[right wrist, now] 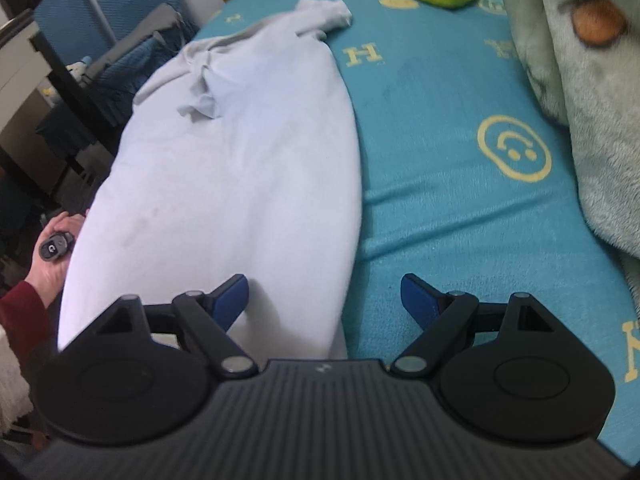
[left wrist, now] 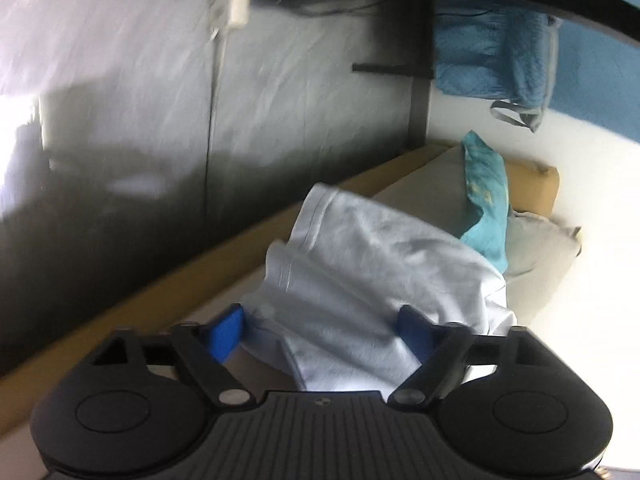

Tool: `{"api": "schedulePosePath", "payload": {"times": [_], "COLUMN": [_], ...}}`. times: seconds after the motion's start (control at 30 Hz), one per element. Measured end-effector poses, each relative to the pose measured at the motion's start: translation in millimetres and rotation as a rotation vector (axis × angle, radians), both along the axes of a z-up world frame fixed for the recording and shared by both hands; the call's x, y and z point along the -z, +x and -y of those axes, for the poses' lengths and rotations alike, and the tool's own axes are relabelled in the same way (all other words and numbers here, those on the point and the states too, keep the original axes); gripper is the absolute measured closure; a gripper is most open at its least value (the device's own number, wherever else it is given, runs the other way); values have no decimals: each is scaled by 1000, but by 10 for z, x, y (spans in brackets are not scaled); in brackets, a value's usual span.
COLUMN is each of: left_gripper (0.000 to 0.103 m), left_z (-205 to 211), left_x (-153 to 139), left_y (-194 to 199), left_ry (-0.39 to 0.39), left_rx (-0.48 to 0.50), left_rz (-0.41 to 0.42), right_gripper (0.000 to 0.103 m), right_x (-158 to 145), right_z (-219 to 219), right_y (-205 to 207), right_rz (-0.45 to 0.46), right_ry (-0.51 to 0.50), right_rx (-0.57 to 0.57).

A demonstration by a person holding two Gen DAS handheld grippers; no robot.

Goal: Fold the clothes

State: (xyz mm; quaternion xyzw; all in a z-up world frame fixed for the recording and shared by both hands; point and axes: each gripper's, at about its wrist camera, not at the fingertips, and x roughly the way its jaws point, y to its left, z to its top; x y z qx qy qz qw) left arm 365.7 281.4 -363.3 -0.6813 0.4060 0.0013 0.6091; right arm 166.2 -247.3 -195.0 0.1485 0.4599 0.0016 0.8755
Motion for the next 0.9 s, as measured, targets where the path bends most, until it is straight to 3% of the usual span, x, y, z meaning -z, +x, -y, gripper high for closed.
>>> {"api": "schedulePosePath", "payload": {"times": [0.07,0.13,0.27,0.33,0.5,0.63,0.7,0.8,0.9], "left_gripper": [73,97,98,98,99,99,99,99,99], "left_z": [-23,-23,-52,-77,214,950,1471,2356,3182], "left_x": [-34,-101,-423,-721,-1902,-2729,-3011,-3216,-3086], "left_y": [0,-8,-61,-81,-220,-345,-384,-465,-525], "left_ry": [-19,1,148,257,674,1012,1174,1361,1434], "left_rx": [-28,-47,-88,-102,-32,85,170,352,536], "left_rz": [37,64,117,161,360,513,596,735,812], "right_gripper": [18,18,18,18,18,18,18,18,18], "right_x": [9,-5,-46,-89,-194,-294,-341,-405,-458], "right_z": [-20,-38,-35,-32,-8,66,119,222,326], "right_y": [17,17,-13,-38,-80,-135,-177,-237,-281], "right_rz": [4,6,15,30,69,106,124,153,180], "right_ry": [-20,-31,-20,-11,26,60,80,100,112], "right_rx": [-2,-5,0,7,21,58,84,121,159]}}
